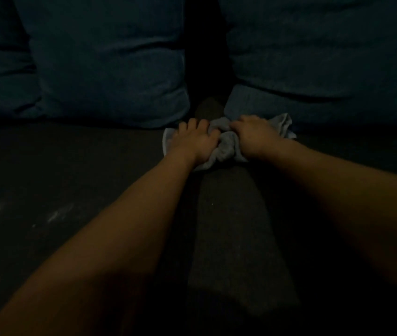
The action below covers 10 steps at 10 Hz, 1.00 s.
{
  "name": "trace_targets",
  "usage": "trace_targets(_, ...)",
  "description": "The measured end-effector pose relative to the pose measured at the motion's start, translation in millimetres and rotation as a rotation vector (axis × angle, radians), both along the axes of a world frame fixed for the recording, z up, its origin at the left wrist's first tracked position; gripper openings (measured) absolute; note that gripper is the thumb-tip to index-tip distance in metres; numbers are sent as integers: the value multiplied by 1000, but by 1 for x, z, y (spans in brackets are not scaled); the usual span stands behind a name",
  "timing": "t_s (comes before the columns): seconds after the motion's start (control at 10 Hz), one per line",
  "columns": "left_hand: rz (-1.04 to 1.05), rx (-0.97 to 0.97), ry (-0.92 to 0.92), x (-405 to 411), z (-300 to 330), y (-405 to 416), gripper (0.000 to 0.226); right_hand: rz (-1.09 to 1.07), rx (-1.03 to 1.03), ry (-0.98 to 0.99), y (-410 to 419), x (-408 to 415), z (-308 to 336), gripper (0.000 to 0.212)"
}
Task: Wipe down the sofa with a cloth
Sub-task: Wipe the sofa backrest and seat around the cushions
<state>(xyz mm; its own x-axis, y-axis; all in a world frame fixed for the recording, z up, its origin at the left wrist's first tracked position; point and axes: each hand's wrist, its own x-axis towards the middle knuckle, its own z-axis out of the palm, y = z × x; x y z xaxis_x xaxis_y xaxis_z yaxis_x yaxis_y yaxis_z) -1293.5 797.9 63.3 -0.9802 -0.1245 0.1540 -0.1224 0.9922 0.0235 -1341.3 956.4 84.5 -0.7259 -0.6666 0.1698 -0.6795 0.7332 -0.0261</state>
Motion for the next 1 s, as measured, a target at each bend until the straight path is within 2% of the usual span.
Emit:
trace_targets(0.1,-49,-17,-55,28,-6,8,49,-14,1,-48,12,25,4,37)
trace_targets(0.2,42,152,-43,69,-1,33,61,-7,13,-83,30,60,7,30)
trace_targets(0.3,-12,182,-51,103,-4,40,55,28,51,-112,49,104,17,27)
trace_targets(0.4,-166,102,-97,157,-11,51,73,109,98,-191,75,156,29,20)
trace_targets(0.5,-209,172,40,229,-6,79,59,238,162,-221,107,214,42,17)
trace_targets(0.6,-322,160,112,311,9,114,41,398,259,-350,132,267,55,21)
trace_targets(0.7,-447,177,-21,348,25,129,30,502,369,-483,139,294,63,16)
trace_targets(0.8,-383,212,67,322,54,121,39,462,264,-413,131,274,87,19)
trace_targets(0.9,-195,174,217,262,97,103,41,362,-16,-191,119,231,119,22)
trace_targets(1.0,-61,37,374,207,134,94,40,256,-125,64,105,186,142,27)
